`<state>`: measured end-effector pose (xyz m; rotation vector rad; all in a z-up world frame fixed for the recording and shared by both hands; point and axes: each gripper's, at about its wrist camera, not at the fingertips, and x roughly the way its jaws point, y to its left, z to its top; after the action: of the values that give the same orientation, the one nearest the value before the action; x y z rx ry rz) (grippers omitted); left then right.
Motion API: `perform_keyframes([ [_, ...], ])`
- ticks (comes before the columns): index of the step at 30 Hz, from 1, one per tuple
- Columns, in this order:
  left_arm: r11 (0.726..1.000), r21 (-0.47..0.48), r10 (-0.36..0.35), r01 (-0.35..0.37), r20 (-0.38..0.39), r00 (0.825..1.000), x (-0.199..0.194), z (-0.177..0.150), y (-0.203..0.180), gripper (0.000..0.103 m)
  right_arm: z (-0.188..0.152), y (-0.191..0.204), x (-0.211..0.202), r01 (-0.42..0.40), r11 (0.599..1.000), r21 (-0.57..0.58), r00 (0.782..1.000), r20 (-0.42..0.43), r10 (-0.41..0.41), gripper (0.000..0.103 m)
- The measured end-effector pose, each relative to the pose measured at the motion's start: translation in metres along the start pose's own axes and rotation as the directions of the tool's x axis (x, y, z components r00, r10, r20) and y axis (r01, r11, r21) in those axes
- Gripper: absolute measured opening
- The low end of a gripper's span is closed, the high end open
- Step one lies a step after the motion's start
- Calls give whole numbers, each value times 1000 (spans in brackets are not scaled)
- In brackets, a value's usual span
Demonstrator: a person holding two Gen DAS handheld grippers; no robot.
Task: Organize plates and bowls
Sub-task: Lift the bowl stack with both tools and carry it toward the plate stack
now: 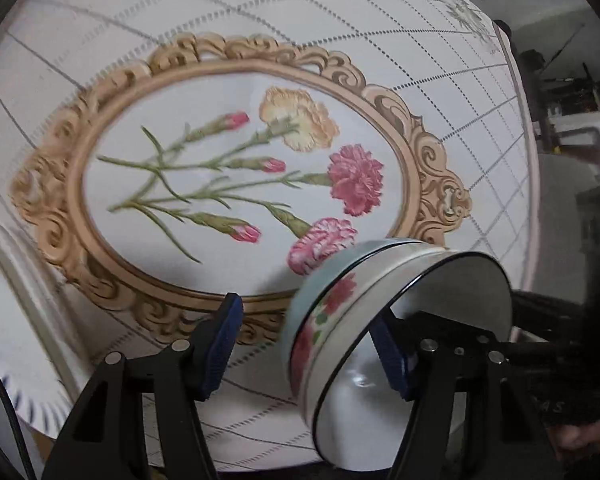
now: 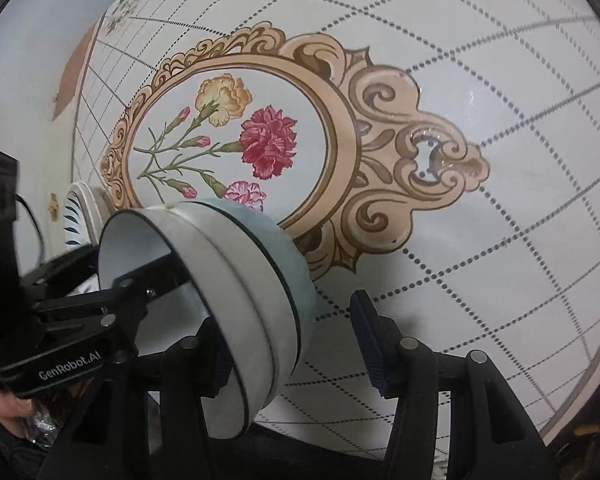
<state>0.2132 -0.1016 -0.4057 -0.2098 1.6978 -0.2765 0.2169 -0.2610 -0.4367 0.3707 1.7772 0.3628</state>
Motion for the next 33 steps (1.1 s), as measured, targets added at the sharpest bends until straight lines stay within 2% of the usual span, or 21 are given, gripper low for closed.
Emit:
perform_keyframes([
  [3, 998, -9, -65, 65, -23, 998, 5, 4, 5, 63, 4, -9, 8, -90, 995, 44, 995, -27, 91, 56],
  [6, 988, -62, -144, 141, -57, 988, 14, 7, 16, 72, 6, -19, 18, -201, 976, 81, 977, -55, 205, 56],
  [7, 982, -92, -169, 163, -62, 984, 18, 7, 22, 78, 7, -23, 22, -234, 968, 88, 969, -57, 240, 56],
  [8, 979, -107, -183, 176, -59, 981, 18, 7, 25, 83, 7, -26, 24, -251, 964, 93, 965, -55, 257, 59],
  [10, 965, -139, -232, 224, -44, 972, 21, 4, 32, 83, 7, -28, 29, -291, 953, 81, 954, -58, 296, 60],
  [11, 969, -125, -222, 215, -42, 974, 21, 3, 29, 84, 8, -27, 31, -304, 949, 80, 949, -60, 310, 59],
  [13, 967, -127, -228, 221, -42, 973, 21, 4, 26, 82, 6, -27, 36, -339, 937, 87, 936, -66, 345, 58],
  [14, 967, -125, -230, 223, -42, 972, 21, 4, 25, 78, 5, -25, 38, -345, 935, 87, 935, -61, 351, 57],
  [16, 944, -149, -305, 295, -49, 951, 23, 3, 22, 63, 2, -20, 41, -344, 936, 70, 936, -55, 348, 56],
  [23, 957, -149, -254, 248, -21, 967, 15, 1, 10, 62, -5, -26, 43, -375, 923, 90, 924, -45, 380, 55],
  [28, 969, -131, -213, 211, -3, 977, 13, -3, 8, 60, -6, -48, 23, -392, 916, 85, 917, -39, 396, 53],
  [33, 966, -136, -220, 219, 5, 975, 17, -2, 9, 60, -5, -42, 16, -359, 932, 40, 933, -22, 360, 52],
])
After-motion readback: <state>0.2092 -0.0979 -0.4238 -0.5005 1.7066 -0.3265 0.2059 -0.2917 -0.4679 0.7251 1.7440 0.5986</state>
